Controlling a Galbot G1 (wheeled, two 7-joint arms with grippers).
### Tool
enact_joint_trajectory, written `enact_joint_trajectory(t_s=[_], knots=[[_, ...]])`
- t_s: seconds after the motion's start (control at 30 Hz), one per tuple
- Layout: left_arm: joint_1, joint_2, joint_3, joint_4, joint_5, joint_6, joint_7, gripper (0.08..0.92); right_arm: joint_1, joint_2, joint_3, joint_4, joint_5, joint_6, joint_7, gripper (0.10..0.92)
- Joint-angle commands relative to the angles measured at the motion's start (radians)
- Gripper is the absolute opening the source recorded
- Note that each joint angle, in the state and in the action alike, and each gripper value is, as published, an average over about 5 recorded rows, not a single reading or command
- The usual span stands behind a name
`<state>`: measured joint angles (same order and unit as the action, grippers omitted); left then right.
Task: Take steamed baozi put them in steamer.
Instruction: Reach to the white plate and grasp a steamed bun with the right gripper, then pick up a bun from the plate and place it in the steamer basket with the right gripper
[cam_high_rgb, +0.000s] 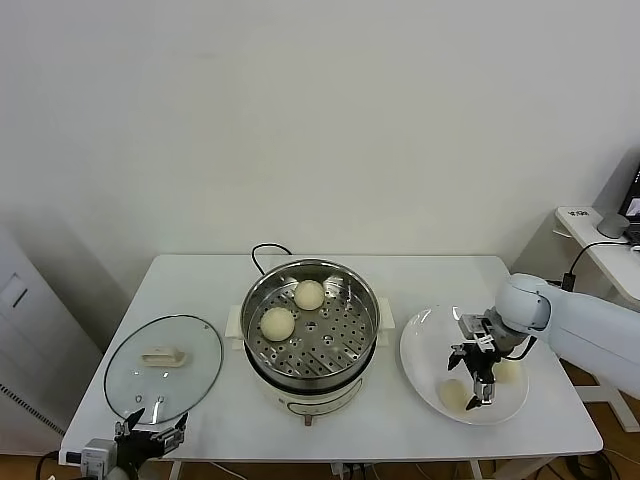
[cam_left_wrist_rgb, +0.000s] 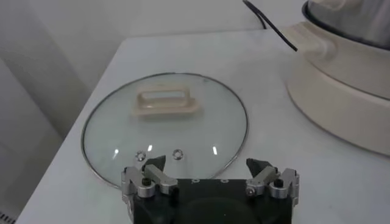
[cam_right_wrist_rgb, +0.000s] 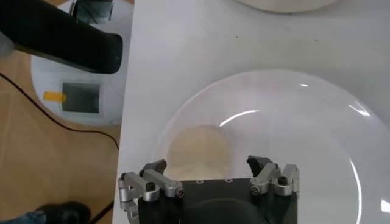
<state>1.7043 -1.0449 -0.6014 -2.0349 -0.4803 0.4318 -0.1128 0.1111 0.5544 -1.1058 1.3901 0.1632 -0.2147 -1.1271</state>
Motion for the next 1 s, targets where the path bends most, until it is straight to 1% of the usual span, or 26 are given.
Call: enact_joint_trajectory(t_s=[0.03, 0.13, 0.3, 0.43, 0.63, 0.77, 0.87, 1.0], knots=[[0.002, 0.0, 0.001, 0.0, 0.002, 0.001, 0.001, 0.823, -0.068, -0.002, 0.053, -0.007, -0.022, -0.011, 0.004, 0.733], [0.005, -0.001, 0.001, -0.001, 0.004, 0.001, 0.001, 0.823, -0.079, -0.007, 0.064, -0.006, -0.022, -0.018, 0.008, 0.675], [0.006, -0.003, 0.001, -0.007, 0.008, 0.003, 0.0, 0.823, -0.092, -0.011, 0.081, -0.004, -0.008, -0.025, 0.022, 0.543], [0.006, -0.008, 0.003, -0.011, 0.013, 0.005, -0.001, 0.823, -0.093, -0.013, 0.089, 0.001, 0.008, -0.031, 0.032, 0.491], [0.006, -0.015, 0.006, -0.017, 0.023, 0.009, -0.002, 0.823, 0.004, -0.046, 0.047, 0.042, 0.055, -0.037, 0.02, 0.478], [0.006, -0.013, 0.006, -0.021, 0.025, 0.012, -0.003, 0.823, 0.21, -0.061, -0.054, 0.07, 0.101, -0.022, -0.009, 0.48], [0.006, -0.009, 0.006, -0.024, 0.025, 0.013, -0.004, 0.823, 0.384, -0.042, -0.134, 0.078, 0.131, -0.001, -0.03, 0.478], [0.008, -0.003, 0.007, -0.03, 0.024, 0.011, -0.004, 0.823, 0.567, 0.038, -0.2, 0.063, 0.167, 0.038, -0.057, 0.48]])
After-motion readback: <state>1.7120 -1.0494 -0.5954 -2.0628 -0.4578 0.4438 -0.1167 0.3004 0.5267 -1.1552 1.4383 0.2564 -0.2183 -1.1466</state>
